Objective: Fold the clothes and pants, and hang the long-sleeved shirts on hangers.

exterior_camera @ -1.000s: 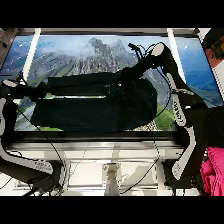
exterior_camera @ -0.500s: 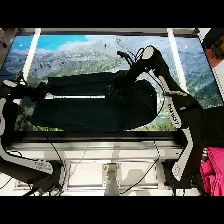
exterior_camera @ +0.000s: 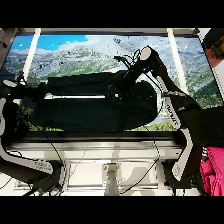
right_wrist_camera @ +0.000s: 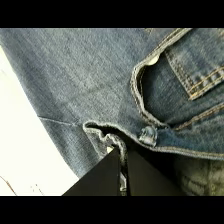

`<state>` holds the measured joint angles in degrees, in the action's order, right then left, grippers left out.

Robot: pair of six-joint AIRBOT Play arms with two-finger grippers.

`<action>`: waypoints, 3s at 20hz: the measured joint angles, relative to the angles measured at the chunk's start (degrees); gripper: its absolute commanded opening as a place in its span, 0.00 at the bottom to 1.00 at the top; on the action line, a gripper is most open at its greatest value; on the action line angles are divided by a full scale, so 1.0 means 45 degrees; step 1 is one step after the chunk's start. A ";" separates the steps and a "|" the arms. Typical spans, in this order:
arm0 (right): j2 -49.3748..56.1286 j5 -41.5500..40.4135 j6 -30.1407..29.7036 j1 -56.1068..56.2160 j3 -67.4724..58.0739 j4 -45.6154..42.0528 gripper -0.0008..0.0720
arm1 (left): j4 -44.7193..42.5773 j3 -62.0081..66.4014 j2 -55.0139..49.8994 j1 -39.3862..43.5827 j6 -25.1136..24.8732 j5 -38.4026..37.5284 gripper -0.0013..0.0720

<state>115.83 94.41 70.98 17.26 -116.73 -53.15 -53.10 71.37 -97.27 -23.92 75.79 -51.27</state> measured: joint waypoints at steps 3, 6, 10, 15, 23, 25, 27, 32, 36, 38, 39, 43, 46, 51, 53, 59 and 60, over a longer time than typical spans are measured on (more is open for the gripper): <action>-0.0476 -0.0257 0.0845 -0.0636 -0.0034 -0.0345 0.04 | 0.0000 0.0000 0.0000 0.0000 -0.0034 0.0000 0.03; -0.1481 -0.1078 0.1972 -0.2127 -0.0049 -0.1467 0.04 | 0.0000 0.0000 0.0000 0.0000 -0.0034 0.0000 0.03; -0.3157 -0.2132 0.3959 -0.5498 -0.0058 -0.3657 0.04 | 0.0000 0.0000 0.0000 0.0000 -0.0034 0.0000 0.03; -0.4600 -0.2623 0.5897 -0.9034 -0.0058 -0.4663 0.14 | 0.0005 0.0000 0.0000 0.0000 -0.0034 0.0000 0.03; -0.4906 -0.2720 0.5863 -1.0093 -0.0049 -0.5377 0.05 | 0.0005 0.0000 0.0000 0.0005 -0.0034 0.0005 0.03; -0.4906 -0.2443 0.5489 -1.0166 -0.0044 -0.5897 0.05 | 0.0010 0.0000 0.0000 -0.0053 -0.0034 0.0063 0.03; -0.4886 -0.1909 0.5076 -1.0384 0.0199 -0.6266 0.05 | 0.0015 0.0000 0.0068 -0.0228 -0.0034 0.0209 0.03; -0.4862 -0.0568 0.4639 -1.1730 0.2730 -0.5401 0.20 | -0.0287 0.0000 0.0797 -0.0699 -0.0034 0.0942 0.86; -0.4847 -0.0797 0.4595 -1.2556 0.5445 -0.4566 0.66 | -0.0296 0.0000 0.1248 -0.0792 -0.0029 0.1122 0.58; -0.4673 -0.1341 0.4605 -1.2701 0.6232 -0.4328 0.66 | -0.0010 0.0000 0.1423 -0.0792 -0.0034 0.0894 0.13; -0.4522 -0.1627 0.4624 -1.2769 0.6470 -0.4265 0.66 | 0.0087 0.0000 0.1559 -0.0831 -0.0039 0.0699 0.13; -0.3653 -0.2594 0.4575 -1.3153 0.6878 -0.3240 0.66 | 0.0053 -0.0039 0.2764 -0.1141 -0.0097 -0.0408 0.08; -0.3045 -0.2958 0.4240 -1.3697 0.6858 -0.2574 0.66 | -0.0534 -0.0539 0.4265 -0.1588 -0.0092 -0.1491 0.15; -0.2492 -0.3162 0.3502 -1.4659 0.6470 -0.2123 0.66 | -0.0962 -0.3016 0.6883 -0.3337 0.0121 -0.3837 0.52; -0.2181 -0.3196 0.3206 -1.4863 0.6368 -0.1889 0.66 | -0.1020 -0.4328 0.7669 -0.4192 0.0175 -0.4532 0.52; -0.1307 -0.3512 0.2385 -1.4562 0.6256 -0.0874 0.54 | -0.0865 -0.7723 0.9039 -0.6402 -0.0359 -0.5785 0.52; -0.1214 -0.3594 0.2336 -1.4489 0.6246 -0.0787 0.44 | -0.0860 -0.8116 0.9136 -0.6722 -0.0563 -0.5906 0.52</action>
<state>110.37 78.24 81.49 -47.94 -88.62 -56.69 -56.97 34.85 -56.16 -54.17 73.25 -77.84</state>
